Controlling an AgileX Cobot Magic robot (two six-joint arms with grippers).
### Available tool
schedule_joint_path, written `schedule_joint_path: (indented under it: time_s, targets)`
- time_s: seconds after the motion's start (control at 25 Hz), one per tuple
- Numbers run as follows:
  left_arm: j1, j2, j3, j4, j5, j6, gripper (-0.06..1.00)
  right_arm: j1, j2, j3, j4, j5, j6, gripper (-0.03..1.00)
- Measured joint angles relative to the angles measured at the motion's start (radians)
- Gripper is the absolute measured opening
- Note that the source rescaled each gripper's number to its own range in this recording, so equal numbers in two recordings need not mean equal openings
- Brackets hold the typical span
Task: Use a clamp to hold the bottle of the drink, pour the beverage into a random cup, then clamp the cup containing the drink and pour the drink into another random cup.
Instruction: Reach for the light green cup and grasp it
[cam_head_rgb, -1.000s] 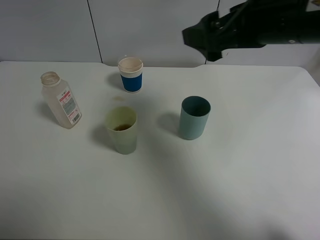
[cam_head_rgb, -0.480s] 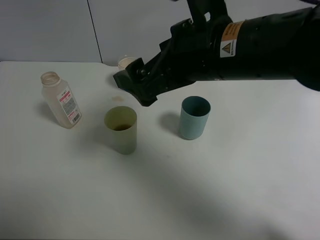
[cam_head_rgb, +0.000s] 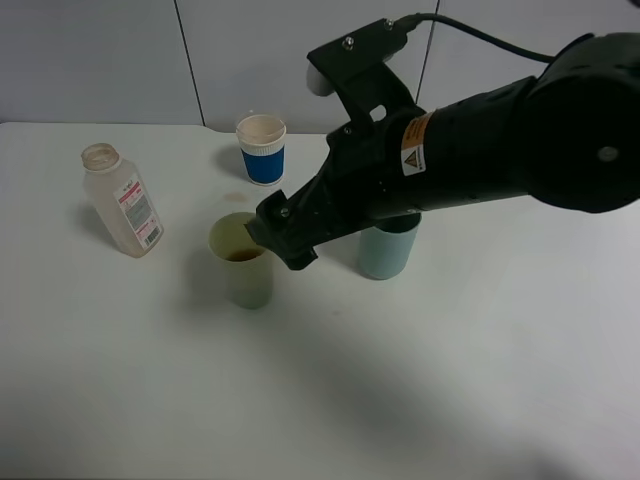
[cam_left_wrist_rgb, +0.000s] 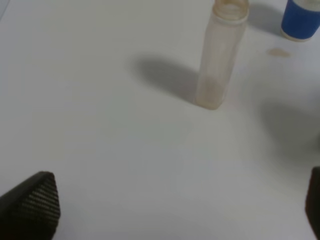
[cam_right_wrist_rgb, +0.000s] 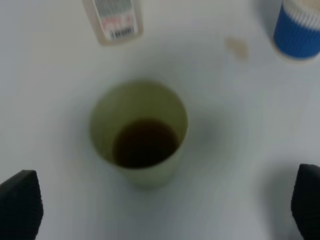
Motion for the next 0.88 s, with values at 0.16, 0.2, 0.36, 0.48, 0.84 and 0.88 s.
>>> schedule_joint_path:
  time_s: [0.16,0.2,0.36,0.48,0.84,0.88]
  targets:
    - [0.0,0.0,0.0,0.0,0.0,0.0,1.0,0.0,0.043,0.0,0.0,0.022,0.0,1.0]
    - [0.0,0.0,0.0,0.0,0.0,0.0,1.0,0.0,0.053,0.0,-0.001,0.024,0.0,1.0]
    - [0.0,0.0,0.0,0.0,0.0,0.0,1.0,0.0,0.099,0.0,-0.001,0.05,0.0,1.0]
    - [0.0,0.0,0.0,0.0,0.0,0.0,1.0,0.002,0.14,0.0,-0.002,0.065,0.0,1.0]
    - [0.0,0.0,0.0,0.0,0.0,0.0,1.0,0.02,0.238,0.0,-0.067,0.066,0.025,1.0]
    - [0.0,0.0,0.0,0.0,0.0,0.0,1.0,0.02,0.253,0.0,-0.086,0.063,0.034,1.0]
